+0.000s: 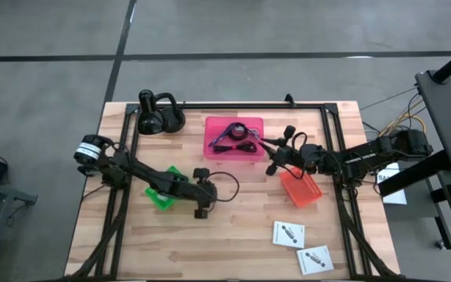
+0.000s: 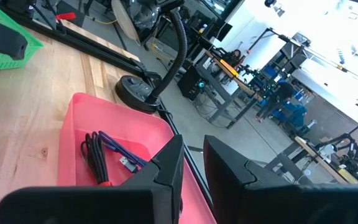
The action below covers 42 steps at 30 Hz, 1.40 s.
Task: Pick and place items into bin
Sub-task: Put the black charger adapter into the green bin
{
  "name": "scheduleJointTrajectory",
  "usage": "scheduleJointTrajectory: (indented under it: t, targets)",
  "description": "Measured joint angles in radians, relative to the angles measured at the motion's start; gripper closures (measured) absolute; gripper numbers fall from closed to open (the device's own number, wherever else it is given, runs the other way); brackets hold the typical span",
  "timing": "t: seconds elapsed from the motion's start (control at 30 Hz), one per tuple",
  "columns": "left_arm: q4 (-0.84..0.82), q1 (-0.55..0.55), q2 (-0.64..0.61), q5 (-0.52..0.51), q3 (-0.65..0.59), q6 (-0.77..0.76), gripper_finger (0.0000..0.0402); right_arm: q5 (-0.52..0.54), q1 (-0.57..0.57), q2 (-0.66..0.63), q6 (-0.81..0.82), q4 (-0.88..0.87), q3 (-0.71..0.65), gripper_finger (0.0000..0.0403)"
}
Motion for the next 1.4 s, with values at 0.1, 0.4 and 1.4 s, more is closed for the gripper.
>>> scheduleJointTrajectory:
  t: [0.1,0.4,1.4]
  targets:
    - [-0.002,0.000,-0.017,-0.001,0.016,-0.001,0.0268,0.000,0.000,0.000,0.000,0.000,0.000,0.0351]
    - [-0.066,0.001,-0.053,-0.008,0.060,-0.082,0.0268,0.000,-0.001,0.000,0.000,-0.001,0.000,0.0351]
    - [-0.735,0.002,-0.193,-0.117,0.185,-0.593,0.0268,0.000,0.000,0.000,0.000,-0.001,0.000,0.0351]
